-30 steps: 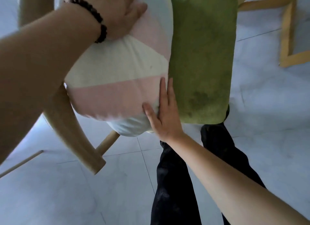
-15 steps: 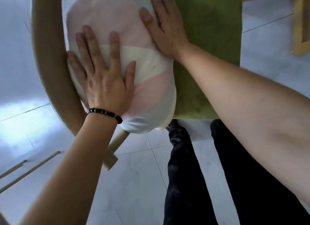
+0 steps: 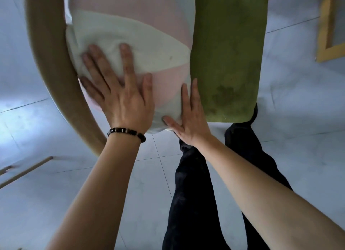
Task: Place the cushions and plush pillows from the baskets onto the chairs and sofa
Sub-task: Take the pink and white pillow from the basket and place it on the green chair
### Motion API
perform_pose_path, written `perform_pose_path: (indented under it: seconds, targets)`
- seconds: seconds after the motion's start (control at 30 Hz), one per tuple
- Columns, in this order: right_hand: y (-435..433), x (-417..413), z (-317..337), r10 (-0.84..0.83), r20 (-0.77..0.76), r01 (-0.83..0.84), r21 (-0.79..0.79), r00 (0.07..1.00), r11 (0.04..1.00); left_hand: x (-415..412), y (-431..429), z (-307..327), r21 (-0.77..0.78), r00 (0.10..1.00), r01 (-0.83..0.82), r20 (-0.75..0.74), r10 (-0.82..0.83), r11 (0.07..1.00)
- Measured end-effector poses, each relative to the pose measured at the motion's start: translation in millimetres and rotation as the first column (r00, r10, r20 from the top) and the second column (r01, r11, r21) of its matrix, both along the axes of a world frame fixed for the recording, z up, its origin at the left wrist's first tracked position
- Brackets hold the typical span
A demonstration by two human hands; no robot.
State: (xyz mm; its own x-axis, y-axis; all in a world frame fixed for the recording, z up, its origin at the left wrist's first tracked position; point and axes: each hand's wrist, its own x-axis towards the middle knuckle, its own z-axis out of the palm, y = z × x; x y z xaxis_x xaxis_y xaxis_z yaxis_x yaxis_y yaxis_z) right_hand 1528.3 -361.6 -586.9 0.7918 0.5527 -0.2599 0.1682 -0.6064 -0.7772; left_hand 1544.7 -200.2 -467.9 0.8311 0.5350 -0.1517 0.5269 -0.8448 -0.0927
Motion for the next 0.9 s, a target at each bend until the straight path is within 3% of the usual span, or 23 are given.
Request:
perform_pose_path:
  seconds: [0.1, 0.23, 0.37, 0.47, 0.57, 0.63, 0.7, 0.8, 0.9]
  targets:
    - [-26.7, -5.2, 1.4, 0.103, 0.056, -0.098, -0.084, 0.993, 0.992, -1.9, -2.4, 7.2, -0.064, 1.000, -0.005, 0.001, 0.005, 0.998]
    - [-69.4, 5.7, 60.8, 0.173, 0.010, -0.165, -0.251, 0.985, 0.954, -12.8, -9.0, 48.4, -0.342, 0.998, -0.056, -0.020, 0.053, 0.938]
    - [-104.5, 25.8, 180.3, 0.060, -0.054, -0.074, -0.299, 0.997, 0.951, -42.6, -28.2, 140.7, -0.643, 0.976, -0.170, -0.002, 0.220, 0.747]
    - [-126.3, 39.2, 271.2, -0.005, -0.087, -0.024, -0.332, 0.996, 0.943, -77.3, -49.3, 221.2, -0.723, 0.946, -0.157, 0.085, 0.312, 0.673]
    - [-139.9, 44.3, 352.3, -0.138, -0.131, 0.111, -0.195, 0.982, 0.975, -118.8, -63.7, 280.2, -0.754, 0.897, -0.142, 0.177, 0.406, 0.641]
    - [-146.7, 42.2, 396.6, -0.237, -0.184, 0.238, -0.018, 0.954, 0.971, -145.5, -69.9, 303.8, -0.799, 0.817, -0.155, 0.228, 0.530, 0.582]
    - [-154.6, 40.1, 429.5, -0.280, -0.187, 0.302, 0.099, 0.942, 0.948, -168.6, -75.0, 319.0, -0.870, 0.657, -0.190, 0.232, 0.718, 0.455]
    - [-169.2, 41.4, 457.8, -0.200, -0.203, 0.237, 0.175, 0.958, 0.956, -198.5, -89.1, 338.2, -0.933, 0.362, -0.197, 0.217, 0.907, 0.302]
    - [-175.1, 46.5, 468.1, -0.042, -0.204, 0.082, 0.194, 0.978, 0.978, -228.1, -114.5, 353.1, -0.939, 0.182, -0.211, 0.237, 0.954, 0.273]
